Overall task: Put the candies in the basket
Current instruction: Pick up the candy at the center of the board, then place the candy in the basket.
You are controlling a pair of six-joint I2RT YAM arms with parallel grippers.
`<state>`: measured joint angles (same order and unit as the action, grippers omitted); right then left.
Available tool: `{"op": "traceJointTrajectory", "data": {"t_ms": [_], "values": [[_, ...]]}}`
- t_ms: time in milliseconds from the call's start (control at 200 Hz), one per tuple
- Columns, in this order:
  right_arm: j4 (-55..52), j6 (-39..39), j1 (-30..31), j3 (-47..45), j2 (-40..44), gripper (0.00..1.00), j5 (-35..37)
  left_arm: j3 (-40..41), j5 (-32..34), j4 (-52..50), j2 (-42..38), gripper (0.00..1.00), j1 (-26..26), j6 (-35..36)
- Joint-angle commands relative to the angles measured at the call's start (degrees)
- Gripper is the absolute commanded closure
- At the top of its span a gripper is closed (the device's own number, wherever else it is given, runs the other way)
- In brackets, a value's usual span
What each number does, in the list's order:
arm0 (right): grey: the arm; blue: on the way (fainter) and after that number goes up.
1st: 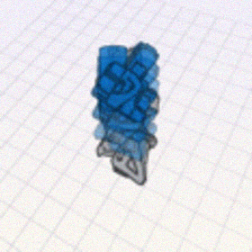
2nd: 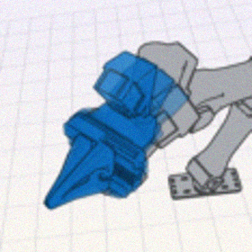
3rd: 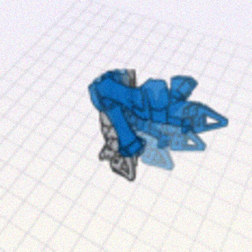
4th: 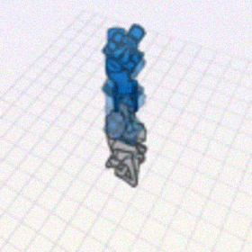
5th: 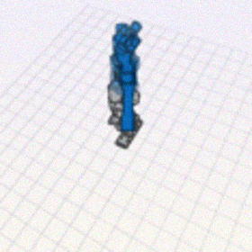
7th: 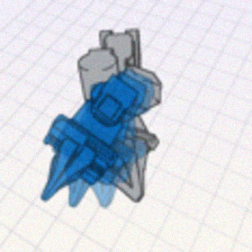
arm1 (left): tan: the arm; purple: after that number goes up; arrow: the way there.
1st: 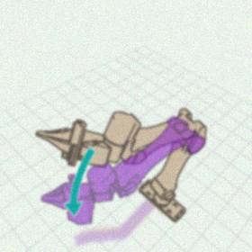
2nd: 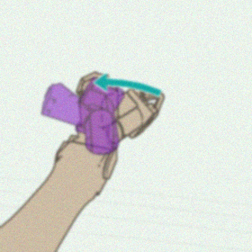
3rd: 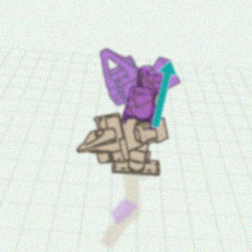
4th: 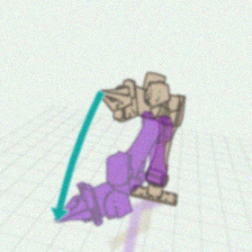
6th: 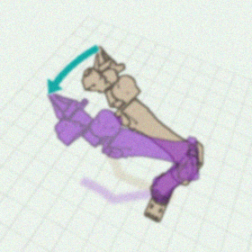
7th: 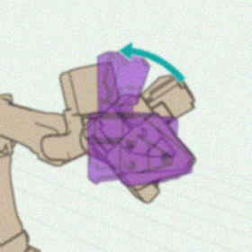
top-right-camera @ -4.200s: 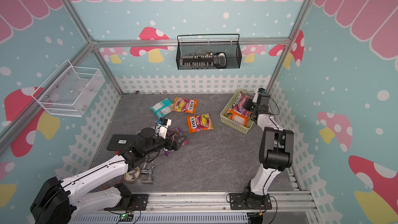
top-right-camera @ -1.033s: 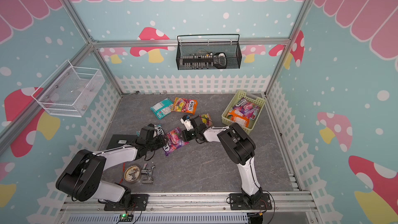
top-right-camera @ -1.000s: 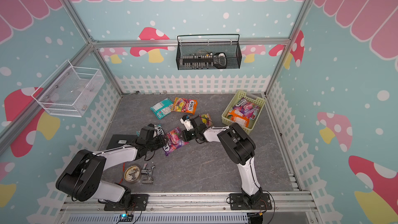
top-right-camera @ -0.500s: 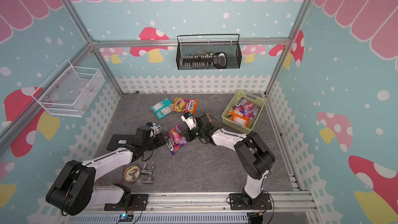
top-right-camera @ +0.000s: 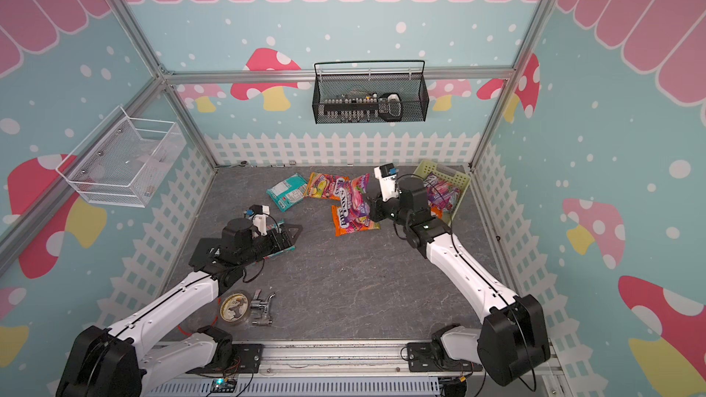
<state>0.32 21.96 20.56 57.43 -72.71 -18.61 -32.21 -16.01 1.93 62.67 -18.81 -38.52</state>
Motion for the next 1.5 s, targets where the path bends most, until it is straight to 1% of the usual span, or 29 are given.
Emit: {"op": "traceJointTrajectory", "data": {"t_ms": [0, 50, 85, 195, 290, 555, 655, 810, 871, 941, 1016, 1111, 1191, 1251, 1306, 1366, 1431, 1496], "values": [[0.83, 1.20, -5.10, -1.33, 2.54, 1.00, 6.64, -1.71, -1.93, -1.62, 0.39, 0.01, 0.24, 2.31], [1.88, 1.71, -7.31, -1.73, 2.92, 1.00, 9.18, -1.82, -2.33, -1.66, 0.92, 0.01, 0.07, 2.31], [3.09, 2.13, -9.12, -2.07, 2.80, 1.00, 9.41, -1.81, -2.44, -1.56, 1.19, 0.01, -0.15, 2.31], [5.08, 3.98, -15.20, -1.47, 0.22, 1.00, 5.94, -1.51, -2.36, -1.44, 1.74, 0.01, -0.87, 2.40], [5.91, 5.00, -18.64, -0.65, -2.39, 1.00, 4.25, -1.19, -2.10, -1.52, 1.84, 0.01, -1.50, 2.40], [9.08, 6.87, -25.38, -2.75, -5.28, 1.00, 3.74, -0.93, -1.39, -1.59, 2.10, 0.01, -2.15, 2.57], [9.77, 7.51, -27.83, -3.74, -7.05, 1.00, 1.12, -1.10, -1.35, -1.62, 2.80, 0.01, -2.20, 2.92], [15.29, 11.49, -31.87, -8.52, -11.94, 1.00, -6.26, -1.11, -1.06, -1.51, 4.10, 0.01, -2.46, 3.02], [17.20, 12.23, -32.33, -9.81, -14.23, 1.00, -7.07, -1.19, -1.11, -1.51, 4.54, 0.01, -2.63, 3.01], [16.98, 12.45, -32.44, -9.55, -17.56, 1.00, -7.55, -1.37, -0.96, -1.46, 4.89, 0.01, -2.92, 3.07], [15.72, 13.13, -32.53, -9.31, -20.37, 1.00, -6.69, -1.46, -0.72, -1.61, 5.00, 0.01, -3.08, 3.18], [13.22, 14.38, -32.60, -9.35, -21.96, 1.00, -1.24, -1.22, -0.25, -1.54, 4.91, 0.01, -3.18, 3.06], [12.41, 15.05, -32.60, -8.72, -23.37, 1.00, 0.82, -1.10, -0.08, -1.59, 4.85, 0.01, -3.34, 3.01], [10.42, 14.79, -32.60, -7.24, -24.76, 0.95, 1.83, -1.10, 0.04, -1.63, 4.84, 0.01, -3.31, 3.02], [8.49, 14.74, -32.65, -6.13, -25.60, 0.88, 3.60, -1.12, 0.10, -1.59, 4.83, 0.01, -3.35, 2.99], [7.21, 14.76, -32.60, -5.64, -25.82, 0.84, 4.54, -1.10, 0.26, -1.65, 4.78, 0.01, -3.39, 2.92], [7.17, 15.07, -32.62, -6.20, -24.91, 0.78, 4.46, -1.08, 0.52, -1.61, 4.74, 0.01, -3.38, 2.84], [7.78, 15.55, -32.65, -7.01, -23.02, 0.74, 3.62, -1.18, 0.89, -1.58, 4.82, 0.01, -3.35, 2.75]]}}
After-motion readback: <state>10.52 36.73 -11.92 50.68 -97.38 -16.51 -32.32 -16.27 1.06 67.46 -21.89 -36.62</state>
